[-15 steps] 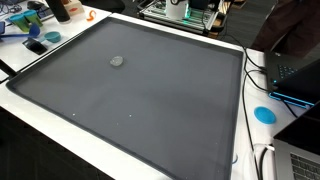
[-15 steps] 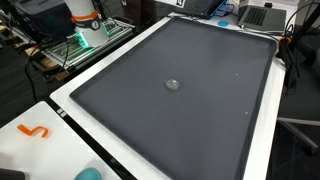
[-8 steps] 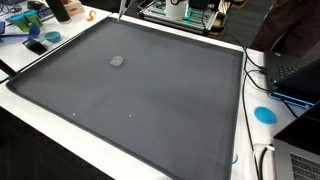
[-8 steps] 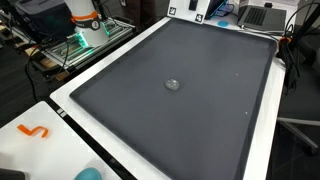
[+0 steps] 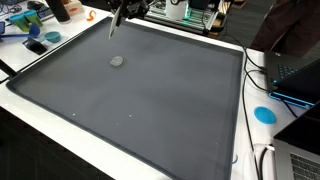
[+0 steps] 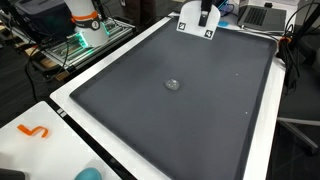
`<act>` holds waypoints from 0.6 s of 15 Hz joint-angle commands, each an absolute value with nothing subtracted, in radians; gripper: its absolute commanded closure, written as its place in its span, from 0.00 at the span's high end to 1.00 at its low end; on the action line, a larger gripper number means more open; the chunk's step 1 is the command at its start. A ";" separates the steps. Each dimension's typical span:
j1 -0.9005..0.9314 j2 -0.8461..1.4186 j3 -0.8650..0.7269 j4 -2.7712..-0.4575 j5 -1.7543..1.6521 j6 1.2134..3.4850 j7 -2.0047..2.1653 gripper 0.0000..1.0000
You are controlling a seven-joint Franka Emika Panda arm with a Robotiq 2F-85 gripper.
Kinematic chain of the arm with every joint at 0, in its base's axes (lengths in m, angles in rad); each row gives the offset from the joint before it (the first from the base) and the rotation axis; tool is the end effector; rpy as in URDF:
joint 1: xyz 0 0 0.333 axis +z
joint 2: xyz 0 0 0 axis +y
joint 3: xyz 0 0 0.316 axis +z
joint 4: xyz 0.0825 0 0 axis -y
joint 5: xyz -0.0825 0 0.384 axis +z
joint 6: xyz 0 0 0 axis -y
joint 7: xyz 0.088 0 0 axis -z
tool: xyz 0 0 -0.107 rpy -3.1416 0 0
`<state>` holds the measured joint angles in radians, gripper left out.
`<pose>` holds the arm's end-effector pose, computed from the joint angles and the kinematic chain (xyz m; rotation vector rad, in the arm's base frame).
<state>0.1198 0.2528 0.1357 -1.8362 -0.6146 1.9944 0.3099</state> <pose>0.6063 0.1169 0.3948 2.6073 0.2975 0.0819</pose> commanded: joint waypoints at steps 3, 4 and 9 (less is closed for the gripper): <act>0.147 0.256 0.108 -1.829 -0.607 1.994 0.305 0.04; 0.148 0.256 0.108 -1.829 -0.607 1.994 0.305 0.01; 0.164 0.302 0.092 -1.813 -0.610 2.051 0.359 0.01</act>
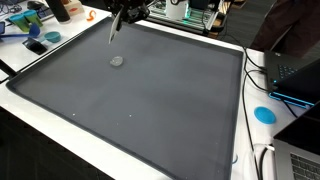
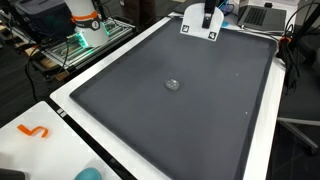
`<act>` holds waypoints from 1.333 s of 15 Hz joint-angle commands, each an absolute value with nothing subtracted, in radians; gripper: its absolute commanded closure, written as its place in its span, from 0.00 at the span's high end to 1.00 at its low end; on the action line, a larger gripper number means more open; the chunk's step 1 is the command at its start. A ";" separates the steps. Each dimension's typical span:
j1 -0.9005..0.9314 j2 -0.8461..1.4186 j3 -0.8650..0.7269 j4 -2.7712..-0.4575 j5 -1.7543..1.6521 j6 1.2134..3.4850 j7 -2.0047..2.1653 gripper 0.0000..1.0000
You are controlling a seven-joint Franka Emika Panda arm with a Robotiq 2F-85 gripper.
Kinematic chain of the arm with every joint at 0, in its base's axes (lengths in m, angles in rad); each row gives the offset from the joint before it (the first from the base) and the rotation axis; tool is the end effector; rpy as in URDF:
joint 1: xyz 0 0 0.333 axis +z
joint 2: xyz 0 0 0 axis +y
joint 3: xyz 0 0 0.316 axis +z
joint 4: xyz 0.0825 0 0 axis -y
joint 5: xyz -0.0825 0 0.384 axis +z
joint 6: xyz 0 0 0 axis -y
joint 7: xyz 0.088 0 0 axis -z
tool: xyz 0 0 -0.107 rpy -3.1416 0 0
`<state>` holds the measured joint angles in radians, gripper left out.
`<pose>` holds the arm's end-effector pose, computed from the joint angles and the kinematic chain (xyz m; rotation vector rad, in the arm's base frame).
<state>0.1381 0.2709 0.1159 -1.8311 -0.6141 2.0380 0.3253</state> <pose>0.6120 0.1211 0.3885 2.6204 0.2962 0.1221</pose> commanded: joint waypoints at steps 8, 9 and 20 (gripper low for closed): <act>0.185 0.402 0.048 -1.762 -0.611 2.066 0.426 0.01; 0.185 0.414 0.040 -1.755 -0.609 2.072 0.432 0.01; 0.149 0.495 -0.012 -1.742 -0.513 2.158 0.380 0.01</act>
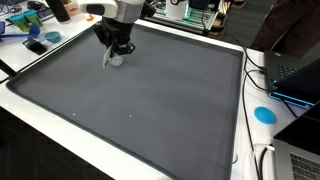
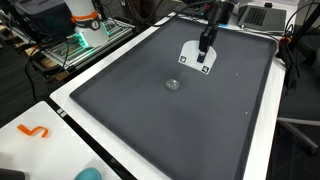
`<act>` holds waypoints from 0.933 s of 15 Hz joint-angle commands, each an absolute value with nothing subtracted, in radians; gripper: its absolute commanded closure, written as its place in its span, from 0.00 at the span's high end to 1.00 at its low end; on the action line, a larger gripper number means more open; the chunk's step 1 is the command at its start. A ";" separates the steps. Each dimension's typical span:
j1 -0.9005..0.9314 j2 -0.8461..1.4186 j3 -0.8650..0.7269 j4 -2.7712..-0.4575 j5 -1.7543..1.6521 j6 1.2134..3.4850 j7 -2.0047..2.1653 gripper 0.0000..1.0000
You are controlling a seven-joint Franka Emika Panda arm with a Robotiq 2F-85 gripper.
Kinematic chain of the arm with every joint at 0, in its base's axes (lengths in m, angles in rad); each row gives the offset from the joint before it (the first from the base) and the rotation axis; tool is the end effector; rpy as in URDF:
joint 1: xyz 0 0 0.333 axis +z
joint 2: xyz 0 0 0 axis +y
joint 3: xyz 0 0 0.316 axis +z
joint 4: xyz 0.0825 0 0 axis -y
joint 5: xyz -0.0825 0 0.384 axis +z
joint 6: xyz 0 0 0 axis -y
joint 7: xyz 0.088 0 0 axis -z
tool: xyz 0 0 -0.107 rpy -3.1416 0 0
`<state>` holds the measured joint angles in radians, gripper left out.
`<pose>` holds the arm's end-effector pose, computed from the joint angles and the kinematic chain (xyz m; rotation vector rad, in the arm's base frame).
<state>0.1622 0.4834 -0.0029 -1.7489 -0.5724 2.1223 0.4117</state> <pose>0.6493 0.0798 0.2933 2.6584 0.1074 0.0407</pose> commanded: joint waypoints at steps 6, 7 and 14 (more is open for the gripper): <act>0.115 0.480 -0.019 -1.756 -0.399 2.234 0.303 0.01; 0.110 0.477 -0.022 -1.758 -0.385 2.241 0.290 0.01; 0.037 0.445 -0.013 -1.783 -0.243 2.301 0.131 0.01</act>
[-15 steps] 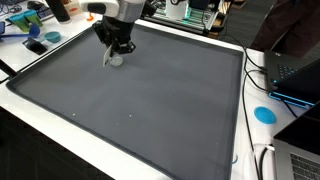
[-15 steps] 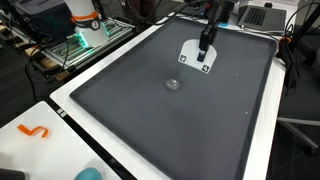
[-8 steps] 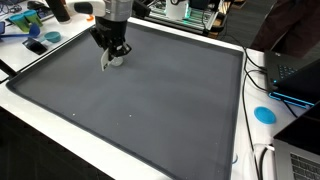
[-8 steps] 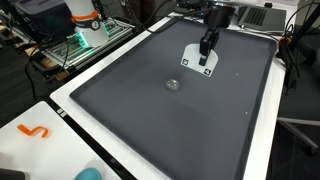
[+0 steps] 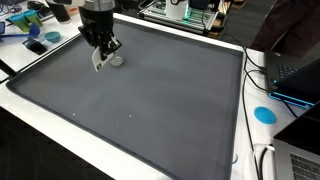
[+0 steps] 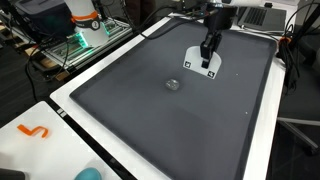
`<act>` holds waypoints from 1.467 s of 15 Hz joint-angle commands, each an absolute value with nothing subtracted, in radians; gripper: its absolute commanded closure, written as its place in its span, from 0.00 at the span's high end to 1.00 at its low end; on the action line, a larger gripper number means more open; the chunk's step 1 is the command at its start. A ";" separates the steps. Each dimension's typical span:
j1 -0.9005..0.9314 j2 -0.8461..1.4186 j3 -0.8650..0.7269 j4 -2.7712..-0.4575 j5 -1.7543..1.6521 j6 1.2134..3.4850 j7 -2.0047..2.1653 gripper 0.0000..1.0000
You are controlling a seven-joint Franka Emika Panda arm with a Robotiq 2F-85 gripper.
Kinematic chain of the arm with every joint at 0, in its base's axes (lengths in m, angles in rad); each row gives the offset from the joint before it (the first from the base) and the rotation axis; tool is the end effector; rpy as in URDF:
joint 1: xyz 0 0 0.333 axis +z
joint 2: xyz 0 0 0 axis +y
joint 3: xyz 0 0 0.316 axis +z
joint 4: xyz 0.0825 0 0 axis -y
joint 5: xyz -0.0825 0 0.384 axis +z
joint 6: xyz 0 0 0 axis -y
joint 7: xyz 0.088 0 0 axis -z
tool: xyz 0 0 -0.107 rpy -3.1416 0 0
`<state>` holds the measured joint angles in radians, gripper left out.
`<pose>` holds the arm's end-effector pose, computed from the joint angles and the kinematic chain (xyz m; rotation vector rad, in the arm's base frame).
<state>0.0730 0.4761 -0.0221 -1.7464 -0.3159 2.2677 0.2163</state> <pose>0.6665 0.0274 0.3070 2.8907 0.0516 0.1133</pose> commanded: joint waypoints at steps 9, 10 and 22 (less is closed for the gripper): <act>-0.095 0.404 0.018 -1.834 0.018 2.278 -0.174 0.01; -0.108 0.399 0.019 -1.844 0.043 2.275 -0.201 0.01; -0.137 0.419 0.013 -1.819 0.103 2.243 -0.258 0.01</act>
<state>-0.1213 0.4115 0.0073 -1.8340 0.0688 2.2758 -0.2287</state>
